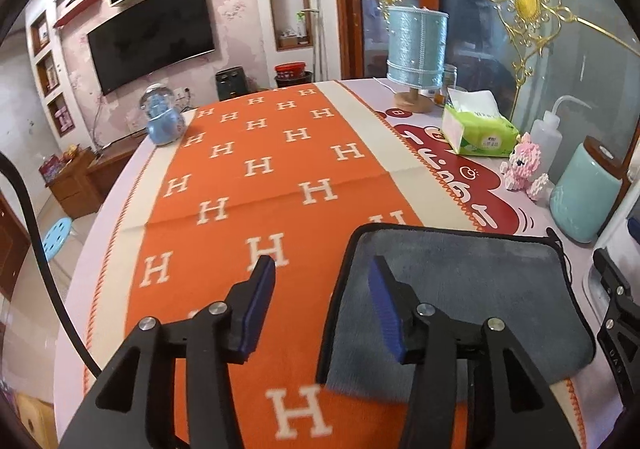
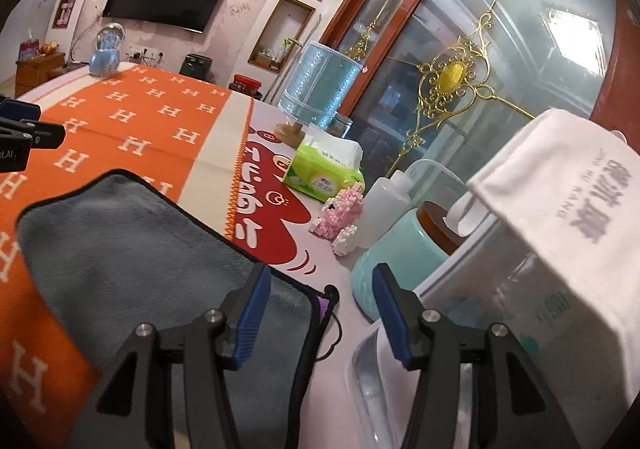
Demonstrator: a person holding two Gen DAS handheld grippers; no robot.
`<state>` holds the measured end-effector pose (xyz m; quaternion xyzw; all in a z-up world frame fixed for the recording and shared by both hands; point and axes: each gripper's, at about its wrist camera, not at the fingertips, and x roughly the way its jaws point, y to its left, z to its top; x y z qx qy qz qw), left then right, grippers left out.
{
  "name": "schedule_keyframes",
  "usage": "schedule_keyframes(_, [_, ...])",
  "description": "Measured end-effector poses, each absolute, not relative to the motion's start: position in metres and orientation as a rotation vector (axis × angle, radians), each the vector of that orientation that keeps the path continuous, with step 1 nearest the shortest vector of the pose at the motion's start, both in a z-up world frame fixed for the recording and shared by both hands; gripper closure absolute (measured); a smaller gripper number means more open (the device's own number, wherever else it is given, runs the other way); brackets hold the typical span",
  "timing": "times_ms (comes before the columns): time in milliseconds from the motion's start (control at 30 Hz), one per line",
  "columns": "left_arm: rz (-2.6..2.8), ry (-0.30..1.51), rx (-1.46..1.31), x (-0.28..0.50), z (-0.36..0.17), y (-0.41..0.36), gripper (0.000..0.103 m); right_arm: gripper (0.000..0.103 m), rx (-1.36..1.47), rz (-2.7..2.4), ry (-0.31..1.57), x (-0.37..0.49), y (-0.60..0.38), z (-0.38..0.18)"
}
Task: Fold towel
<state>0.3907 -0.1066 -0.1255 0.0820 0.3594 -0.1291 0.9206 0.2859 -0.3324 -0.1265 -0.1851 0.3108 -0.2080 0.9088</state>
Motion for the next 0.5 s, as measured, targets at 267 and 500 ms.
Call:
schedule_keyframes(267, [-0.208,0.735,0.149,0.338,-0.103,-0.074,0.041,0.046,-0.324,-0.396,0.652,0.249,-0.319,-0.111])
schedule_keyframes(500, [-0.141,0.763,0.118,0.283,-0.093,-0.044,0.030,0.044,-0.250,-0.358,0.710,0.211,-0.311,-0.104])
